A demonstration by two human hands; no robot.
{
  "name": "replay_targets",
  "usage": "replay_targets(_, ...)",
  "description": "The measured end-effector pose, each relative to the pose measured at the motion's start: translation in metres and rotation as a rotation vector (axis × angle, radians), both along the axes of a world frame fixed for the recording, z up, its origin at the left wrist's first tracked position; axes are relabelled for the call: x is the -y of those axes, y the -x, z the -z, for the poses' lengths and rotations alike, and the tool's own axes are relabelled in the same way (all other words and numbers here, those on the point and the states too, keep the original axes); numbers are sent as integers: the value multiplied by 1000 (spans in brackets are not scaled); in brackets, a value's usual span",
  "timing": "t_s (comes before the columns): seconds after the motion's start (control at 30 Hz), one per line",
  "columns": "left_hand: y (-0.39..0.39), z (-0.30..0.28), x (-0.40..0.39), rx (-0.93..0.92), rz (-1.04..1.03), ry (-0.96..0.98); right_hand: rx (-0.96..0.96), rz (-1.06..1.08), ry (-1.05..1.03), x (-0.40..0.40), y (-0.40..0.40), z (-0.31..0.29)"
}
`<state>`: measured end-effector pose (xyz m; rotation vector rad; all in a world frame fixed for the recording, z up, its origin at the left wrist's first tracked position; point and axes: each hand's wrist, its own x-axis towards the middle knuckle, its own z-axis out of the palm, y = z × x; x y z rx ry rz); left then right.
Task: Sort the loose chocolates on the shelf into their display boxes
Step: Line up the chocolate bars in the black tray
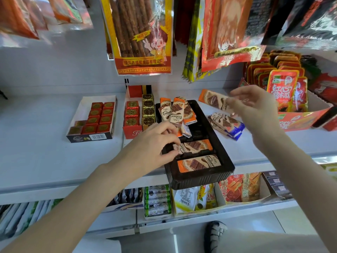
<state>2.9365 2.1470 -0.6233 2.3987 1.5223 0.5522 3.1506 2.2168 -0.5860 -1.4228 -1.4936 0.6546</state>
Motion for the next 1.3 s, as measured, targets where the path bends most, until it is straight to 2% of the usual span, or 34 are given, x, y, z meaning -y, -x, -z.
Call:
replay_targets(0.13,0,-5,-1,36,-66,37,60,-230,106,13,-10,-13)
replay_targets(0.33,-2,-4,0,6,-72,56,150,-346,209,15,10,9)
replay_targets(0.57,-14,-4,-7,21,-104,-27,-229,-131,332,5,-14,3)
replay_targets(0.7,-37,0,-13,-110,-96,-15,-340,-114,427,10,-15,15)
replay_targets(0.8,-46,5,-15,-231,-135,-82,-343,-143,442,12,-10,23)
replay_targets(0.93,-59,5,-5,-304,-193,-248,-283,-150,423,13,-7,32)
replay_targets(1.3,-64,-4,-22,-136,-312,251,-319,-144,418,15,-9,33)
